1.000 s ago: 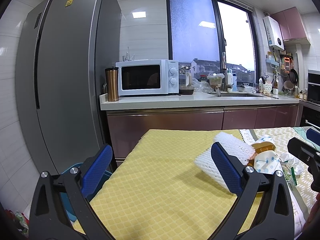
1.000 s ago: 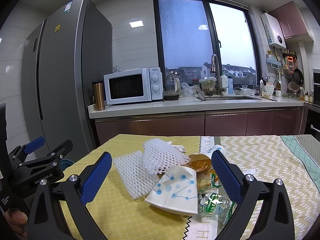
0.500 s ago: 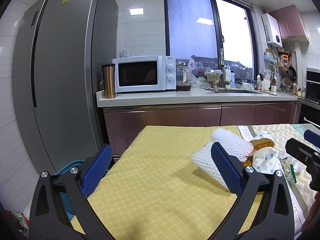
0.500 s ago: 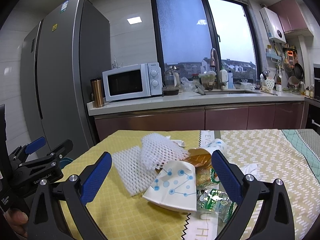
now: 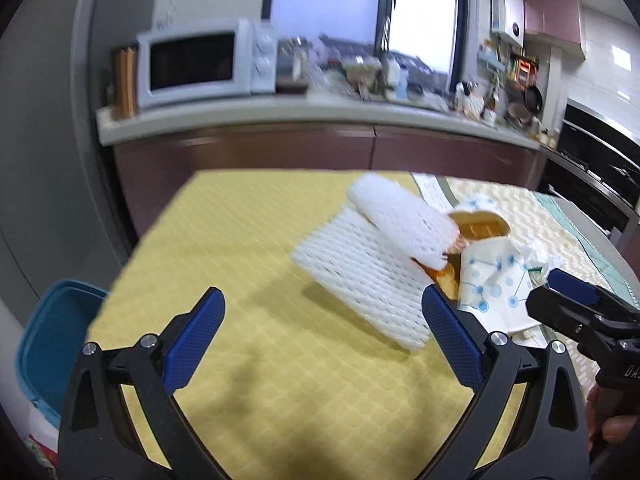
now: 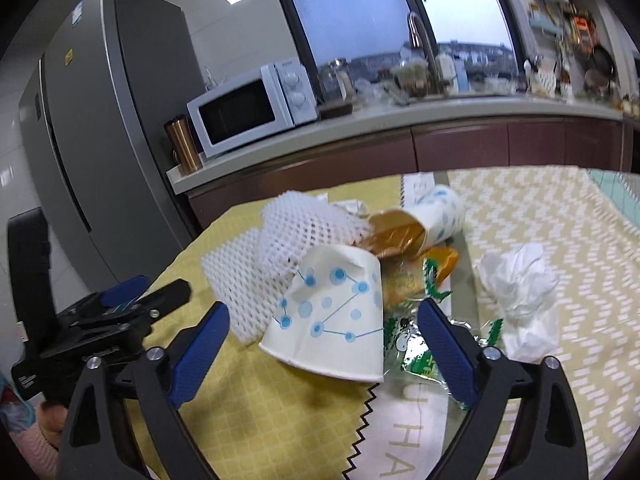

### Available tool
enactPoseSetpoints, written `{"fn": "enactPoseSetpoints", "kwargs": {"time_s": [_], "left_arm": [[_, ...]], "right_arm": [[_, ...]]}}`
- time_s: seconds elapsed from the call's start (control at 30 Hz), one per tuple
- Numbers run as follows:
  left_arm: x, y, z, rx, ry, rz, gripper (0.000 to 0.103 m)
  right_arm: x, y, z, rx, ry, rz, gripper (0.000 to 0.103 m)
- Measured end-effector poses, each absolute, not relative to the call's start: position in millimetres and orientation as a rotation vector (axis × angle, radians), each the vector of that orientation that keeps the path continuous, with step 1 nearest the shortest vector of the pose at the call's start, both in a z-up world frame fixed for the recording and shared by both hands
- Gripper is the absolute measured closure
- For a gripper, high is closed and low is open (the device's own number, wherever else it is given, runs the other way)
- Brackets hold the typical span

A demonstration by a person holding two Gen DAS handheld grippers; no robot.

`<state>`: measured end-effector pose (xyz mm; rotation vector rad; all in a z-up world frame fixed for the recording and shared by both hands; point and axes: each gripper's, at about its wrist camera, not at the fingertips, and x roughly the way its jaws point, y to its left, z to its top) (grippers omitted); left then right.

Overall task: Collect trash
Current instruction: 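Grasp the white foam net with the left tool while the right tool grasps the blue-dotted paper cup, then carry the foam net and paper cup to the teal bin and release both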

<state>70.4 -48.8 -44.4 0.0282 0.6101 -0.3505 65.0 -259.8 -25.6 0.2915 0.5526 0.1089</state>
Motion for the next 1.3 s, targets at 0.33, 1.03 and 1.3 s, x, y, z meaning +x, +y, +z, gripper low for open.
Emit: {"fn": "enactPoseSetpoints", "kwargs": {"time_s": [0.33, 1.03, 1.3], "left_arm": [[122, -76, -82, -0.087, 0.855, -0.518, 0.052], [108, -39, -71, -0.184, 0.819, -0.548, 0.091], [80, 28, -52, -0.190, 0.758, -0.474, 0.091]], "right_arm": [[80, -269, -38, 0.386, 0.641, 0.167, 0.043], [75, -251, -17, 0.382, 0.595, 0.305, 0.074], [86, -228, -3, 0.383, 0.594, 0.395, 0.074]]}}
